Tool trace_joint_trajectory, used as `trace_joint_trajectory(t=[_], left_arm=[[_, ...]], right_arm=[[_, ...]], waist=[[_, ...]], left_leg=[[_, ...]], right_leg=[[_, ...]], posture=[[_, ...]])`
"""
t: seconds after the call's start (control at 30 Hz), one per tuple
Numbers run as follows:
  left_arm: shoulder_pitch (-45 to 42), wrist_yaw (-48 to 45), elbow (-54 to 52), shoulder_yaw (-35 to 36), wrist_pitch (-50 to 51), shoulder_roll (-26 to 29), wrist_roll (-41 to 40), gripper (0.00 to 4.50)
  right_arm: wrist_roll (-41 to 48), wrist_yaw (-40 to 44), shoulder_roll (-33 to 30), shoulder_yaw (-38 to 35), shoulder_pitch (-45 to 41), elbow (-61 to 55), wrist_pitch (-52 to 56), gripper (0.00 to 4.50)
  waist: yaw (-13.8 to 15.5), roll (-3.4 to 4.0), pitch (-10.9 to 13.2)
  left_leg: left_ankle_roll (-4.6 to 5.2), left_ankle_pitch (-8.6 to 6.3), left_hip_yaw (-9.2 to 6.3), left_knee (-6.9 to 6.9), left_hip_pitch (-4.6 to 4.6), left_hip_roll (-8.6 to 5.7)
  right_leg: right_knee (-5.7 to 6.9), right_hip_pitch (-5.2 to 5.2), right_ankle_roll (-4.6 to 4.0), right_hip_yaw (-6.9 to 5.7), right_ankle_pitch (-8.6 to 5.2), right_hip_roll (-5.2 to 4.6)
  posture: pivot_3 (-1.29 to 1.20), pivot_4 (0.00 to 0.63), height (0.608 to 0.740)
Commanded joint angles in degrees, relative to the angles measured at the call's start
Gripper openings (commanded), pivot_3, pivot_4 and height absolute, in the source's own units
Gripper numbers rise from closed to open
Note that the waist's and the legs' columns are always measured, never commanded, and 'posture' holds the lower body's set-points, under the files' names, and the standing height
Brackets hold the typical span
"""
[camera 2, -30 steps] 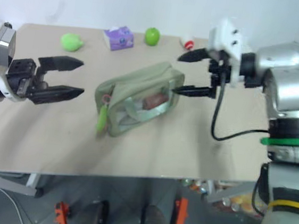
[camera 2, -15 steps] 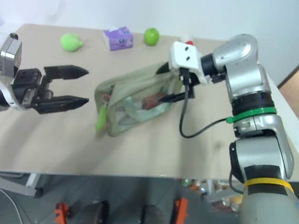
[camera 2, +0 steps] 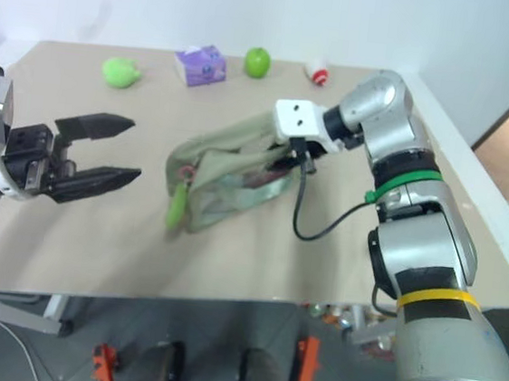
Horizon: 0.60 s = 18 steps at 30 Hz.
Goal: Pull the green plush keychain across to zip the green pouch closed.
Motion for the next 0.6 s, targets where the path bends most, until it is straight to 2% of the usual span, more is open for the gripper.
trace_joint_trajectory(t=[0.03, 0.2, 0.47, 0.6], left_arm=[[0.1, 0.8, -1.8, 1.9, -1.2, 0.6, -1.0, 4.50], [0.3, 1.5, -1.5, 2.4, -2.0, 0.4, -1.0, 4.50], [-1.0, 3.4, -0.2, 4.6, -2.6, -0.8, -4.7, 4.50], [-1.6, 4.5, 0.5, 4.4, -2.7, -1.1, -5.5, 4.50]], right_arm=[[-1.3, -0.6, 0.1, -1.2, -3.6, 1.7, -0.2, 0.05], [-2.4, -1.0, 1.2, -1.6, -6.7, 2.2, 6.1, 0.05], [-6.4, 1.7, 1.4, 1.0, -7.8, -4.3, 19.7, 0.05], [-5.6, 3.7, 1.6, 1.7, -8.2, -8.7, 25.6, 0.05]], waist=[[0.0, 0.00, 0.0], [0.0, 0.00, 0.0], [0.0, 0.00, 0.0], [0.0, 0.00, 0.0]], left_leg=[[0.00, 0.00, 0.00, 0.00, 0.00, 0.00], [-0.01, 0.01, -0.01, 0.00, 0.00, 0.00], [-0.01, 0.00, 0.00, -0.03, -0.02, 0.01], [-0.01, 0.00, -0.01, -0.03, -0.02, 0.02]], right_leg=[[0.01, 0.00, -0.01, 0.00, 0.00, 0.00], [0.03, -0.01, -0.02, 0.00, 0.01, 0.01], [0.03, -0.05, -0.03, -0.01, -0.06, 0.01], [0.06, -0.06, -0.04, -0.01, -0.06, 0.02]], posture=[[0.00, 0.150, 0.740], [0.00, 0.150, 0.740], [0.00, 0.150, 0.740], [0.00, 0.150, 0.740]])
